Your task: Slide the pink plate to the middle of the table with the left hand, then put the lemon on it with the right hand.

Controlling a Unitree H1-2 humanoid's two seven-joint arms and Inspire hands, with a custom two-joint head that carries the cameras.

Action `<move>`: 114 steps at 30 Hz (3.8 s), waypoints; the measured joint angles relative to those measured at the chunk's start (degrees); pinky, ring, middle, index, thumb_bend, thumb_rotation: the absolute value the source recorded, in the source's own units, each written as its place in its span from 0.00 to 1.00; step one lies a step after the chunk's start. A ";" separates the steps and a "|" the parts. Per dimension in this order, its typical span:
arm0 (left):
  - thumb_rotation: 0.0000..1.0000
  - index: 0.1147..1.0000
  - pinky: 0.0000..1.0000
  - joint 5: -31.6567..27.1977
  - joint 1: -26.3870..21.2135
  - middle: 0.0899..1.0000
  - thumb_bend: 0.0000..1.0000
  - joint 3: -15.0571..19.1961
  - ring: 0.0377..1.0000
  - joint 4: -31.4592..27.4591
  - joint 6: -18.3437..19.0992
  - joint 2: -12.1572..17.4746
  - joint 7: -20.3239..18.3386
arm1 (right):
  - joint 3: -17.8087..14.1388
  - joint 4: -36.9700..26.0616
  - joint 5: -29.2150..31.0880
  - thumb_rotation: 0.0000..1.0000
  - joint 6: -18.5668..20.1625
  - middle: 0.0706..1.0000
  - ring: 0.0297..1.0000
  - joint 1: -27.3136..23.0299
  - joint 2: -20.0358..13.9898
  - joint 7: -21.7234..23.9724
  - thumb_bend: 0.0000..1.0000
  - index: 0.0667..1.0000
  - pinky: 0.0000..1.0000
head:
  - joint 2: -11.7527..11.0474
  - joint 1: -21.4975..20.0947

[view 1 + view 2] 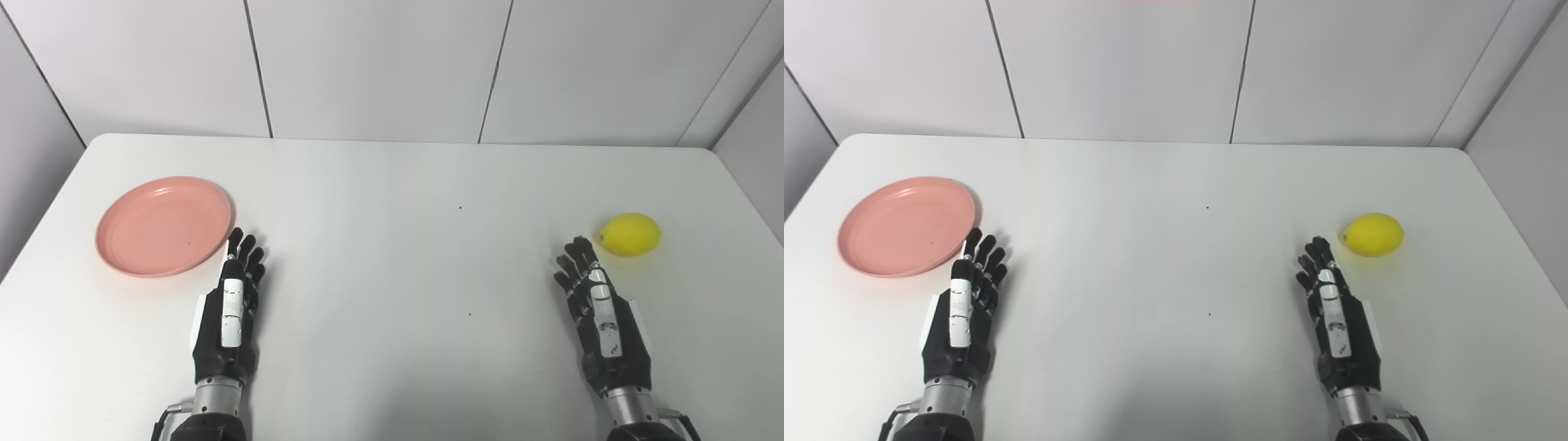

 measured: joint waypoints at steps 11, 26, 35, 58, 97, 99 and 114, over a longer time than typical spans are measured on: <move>0.92 1.00 1.00 -1.25 -0.91 0.99 0.75 0.50 0.97 2.10 -1.86 0.13 -1.03 | 0.60 1.84 -1.23 0.85 -0.01 0.94 0.92 -1.45 -0.67 0.39 0.75 0.93 0.94 | -1.05 -0.62; 0.92 0.93 0.97 -1.20 -0.78 0.94 0.74 1.01 0.93 1.67 -1.42 0.81 -2.45 | 0.80 1.06 -2.05 0.84 -1.05 0.94 0.94 -0.98 0.33 0.51 0.75 0.93 0.95 | -0.44 -2.90; 0.93 0.90 0.95 -1.13 -0.77 0.93 0.74 1.40 0.93 1.47 -1.10 0.87 -2.40 | 0.45 0.91 -1.74 0.83 -1.04 0.95 0.94 -0.95 0.89 -0.22 0.74 0.93 0.96 | -0.61 -3.43; 0.92 0.84 0.92 -0.45 -0.85 0.89 0.76 2.69 0.90 1.32 -0.42 1.10 -2.57 | -0.07 0.72 3.19 0.91 1.08 0.99 0.99 -0.61 1.78 0.31 0.68 0.98 1.00 | -6.75 2.43; 0.83 0.80 0.87 2.01 -3.69 0.84 0.66 0.76 0.86 7.64 -14.20 -2.57 -0.92 | -2.63 6.68 9.07 0.95 -1.15 1.00 1.00 -3.67 -2.26 8.43 0.71 1.00 1.00 | -11.96 13.37; 0.83 0.80 0.87 1.84 -3.63 0.85 0.68 1.01 0.86 7.60 -14.66 -2.68 -0.92 | -2.48 6.56 8.92 0.96 -1.14 1.00 1.00 -3.61 -2.23 8.43 0.70 1.00 1.00 | -11.87 13.27; 0.88 0.83 0.85 -3.71 -0.01 0.86 0.73 0.98 0.86 -0.86 0.28 -1.86 -1.26 | -1.08 3.89 6.60 0.94 -1.12 1.00 1.00 -2.32 -1.10 6.98 0.65 1.00 1.00 | -10.72 11.86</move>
